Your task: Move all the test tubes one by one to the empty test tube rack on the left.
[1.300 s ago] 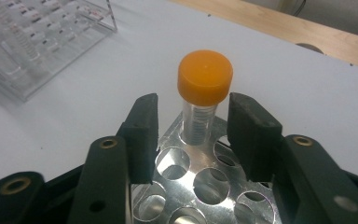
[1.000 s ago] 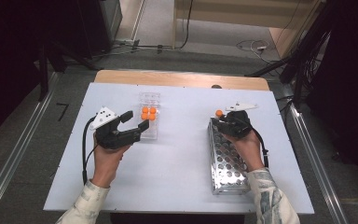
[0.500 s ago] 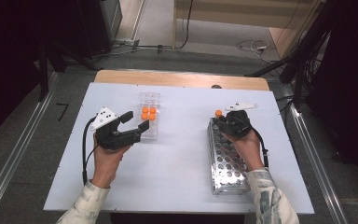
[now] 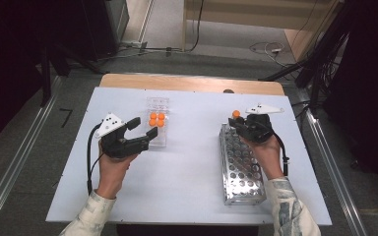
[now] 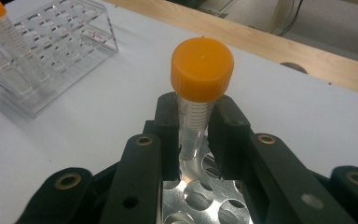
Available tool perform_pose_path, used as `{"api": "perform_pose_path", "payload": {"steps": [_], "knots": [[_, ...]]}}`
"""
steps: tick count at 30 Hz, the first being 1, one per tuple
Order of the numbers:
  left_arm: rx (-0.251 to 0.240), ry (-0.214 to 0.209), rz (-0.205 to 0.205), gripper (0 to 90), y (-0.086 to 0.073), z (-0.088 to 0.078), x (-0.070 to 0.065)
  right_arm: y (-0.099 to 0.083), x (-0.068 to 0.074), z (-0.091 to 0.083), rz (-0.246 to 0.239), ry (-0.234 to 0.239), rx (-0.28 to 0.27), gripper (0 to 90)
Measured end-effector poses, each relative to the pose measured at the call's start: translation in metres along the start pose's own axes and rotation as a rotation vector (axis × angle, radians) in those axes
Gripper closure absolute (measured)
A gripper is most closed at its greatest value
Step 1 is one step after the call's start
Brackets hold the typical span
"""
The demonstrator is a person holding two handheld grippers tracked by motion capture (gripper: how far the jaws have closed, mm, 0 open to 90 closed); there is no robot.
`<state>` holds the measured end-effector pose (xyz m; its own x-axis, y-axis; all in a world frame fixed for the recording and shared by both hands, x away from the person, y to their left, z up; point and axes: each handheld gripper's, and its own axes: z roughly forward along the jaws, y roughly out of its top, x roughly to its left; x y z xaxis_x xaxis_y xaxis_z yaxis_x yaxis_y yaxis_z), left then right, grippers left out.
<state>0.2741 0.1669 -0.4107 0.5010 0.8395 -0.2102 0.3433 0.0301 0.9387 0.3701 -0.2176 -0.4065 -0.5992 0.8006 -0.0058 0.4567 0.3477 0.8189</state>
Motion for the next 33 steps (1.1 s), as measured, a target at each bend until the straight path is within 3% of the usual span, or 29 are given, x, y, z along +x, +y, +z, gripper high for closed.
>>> {"api": "perform_pose_path", "payload": {"steps": [11, 14, 20, 26, 33], "knots": [[-0.007, -0.014, 0.009, 25.6, 0.002, -0.002, -0.004, 0.011, 0.006, -0.03, -0.015, 0.015, -0.089, 72.0], [-0.012, -0.024, 0.014, 25.6, 0.002, -0.002, -0.008, 0.012, 0.014, -0.036, -0.025, 0.047, -0.105, 72.1], [-0.014, -0.053, 0.035, 25.6, 0.003, -0.002, -0.019, 0.009, 0.049, -0.033, -0.107, 0.136, -0.084, 72.0], [-0.008, -0.104, 0.075, 26.1, 0.003, -0.002, -0.034, 0.004, 0.088, -0.015, -0.175, 0.254, -0.021, 72.0], [0.005, -0.202, 0.146, 36.5, 0.001, 0.001, -0.054, 0.003, 0.129, 0.001, -0.248, 0.354, 0.037, 72.0]]}}
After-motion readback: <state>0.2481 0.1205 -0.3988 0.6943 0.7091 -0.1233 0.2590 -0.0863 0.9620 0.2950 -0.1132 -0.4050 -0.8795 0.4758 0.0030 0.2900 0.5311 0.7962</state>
